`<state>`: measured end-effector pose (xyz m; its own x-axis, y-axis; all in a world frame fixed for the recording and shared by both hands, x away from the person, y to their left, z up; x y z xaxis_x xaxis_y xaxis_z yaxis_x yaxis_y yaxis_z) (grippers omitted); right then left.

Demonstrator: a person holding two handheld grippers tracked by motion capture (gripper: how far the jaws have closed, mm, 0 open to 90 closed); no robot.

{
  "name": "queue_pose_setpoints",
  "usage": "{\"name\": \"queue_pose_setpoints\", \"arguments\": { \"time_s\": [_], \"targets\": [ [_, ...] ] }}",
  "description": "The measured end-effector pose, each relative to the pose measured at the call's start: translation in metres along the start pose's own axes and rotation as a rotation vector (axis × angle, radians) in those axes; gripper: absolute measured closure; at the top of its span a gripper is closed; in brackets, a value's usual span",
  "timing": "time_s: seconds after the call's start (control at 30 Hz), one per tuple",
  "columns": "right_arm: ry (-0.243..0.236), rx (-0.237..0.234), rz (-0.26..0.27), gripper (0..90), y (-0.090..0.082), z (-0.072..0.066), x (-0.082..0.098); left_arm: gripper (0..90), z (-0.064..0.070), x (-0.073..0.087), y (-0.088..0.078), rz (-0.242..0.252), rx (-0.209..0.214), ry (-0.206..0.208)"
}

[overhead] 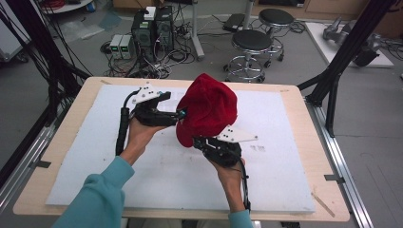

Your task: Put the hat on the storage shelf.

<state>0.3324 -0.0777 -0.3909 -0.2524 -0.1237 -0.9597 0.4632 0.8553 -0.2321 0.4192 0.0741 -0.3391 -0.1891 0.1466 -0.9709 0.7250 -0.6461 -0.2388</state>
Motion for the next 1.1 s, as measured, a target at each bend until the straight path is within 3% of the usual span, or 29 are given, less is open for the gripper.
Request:
{"name": "queue_pose_setpoints", "arguments": {
  "time_s": [0.13,0.23,0.33,0.63,0.7,0.9,1.0,1.1],
  "targets": [
    [-0.001,0.023,0.012,86.0,-0.004,0.005,-0.003,10.4,-0.007,0.004,-0.012,0.015,-0.011,0.0],
    [-0.009,0.045,0.011,86.0,-0.008,0.01,-0.006,10.4,-0.009,0.014,-0.022,-0.011,-0.01,0.051],
    [-0.015,0.062,0.014,86.0,-0.012,0.015,-0.011,10.5,-0.015,0.03,-0.034,-0.038,-0.016,0.071],
    [-0.04,0.13,0.023,86.0,-0.022,0.035,-0.031,10.6,-0.047,0.081,-0.076,-0.082,-0.086,0.059],
    [-0.041,0.146,0.027,86.0,-0.024,0.04,-0.035,10.7,-0.054,0.094,-0.085,-0.112,-0.095,0.043],
    [-0.049,0.19,0.019,86.0,-0.025,0.057,-0.044,10.7,-0.071,0.124,-0.107,-0.11,-0.137,0.019],
    [-0.05,0.206,0.013,86.0,-0.023,0.064,-0.047,10.7,-0.076,0.134,-0.116,-0.092,-0.139,0.01],
    [-0.062,0.225,-0.003,86.0,-0.021,0.071,-0.049,10.7,-0.08,0.141,-0.121,-0.113,-0.122,-0.017]
  ]
}}
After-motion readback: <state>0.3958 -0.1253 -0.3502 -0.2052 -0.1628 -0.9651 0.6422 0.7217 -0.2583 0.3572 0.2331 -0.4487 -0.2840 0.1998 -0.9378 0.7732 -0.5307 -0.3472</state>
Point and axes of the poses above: each handheld gripper's, and its own axes: y roughly forward along the jaws, x roughly out of its underside, z roughly to its right, the point moved 7 cm from there along y, roughly forward along the jaws, and after that the axes turned 6 degrees about -x, right-handed, at the moved point
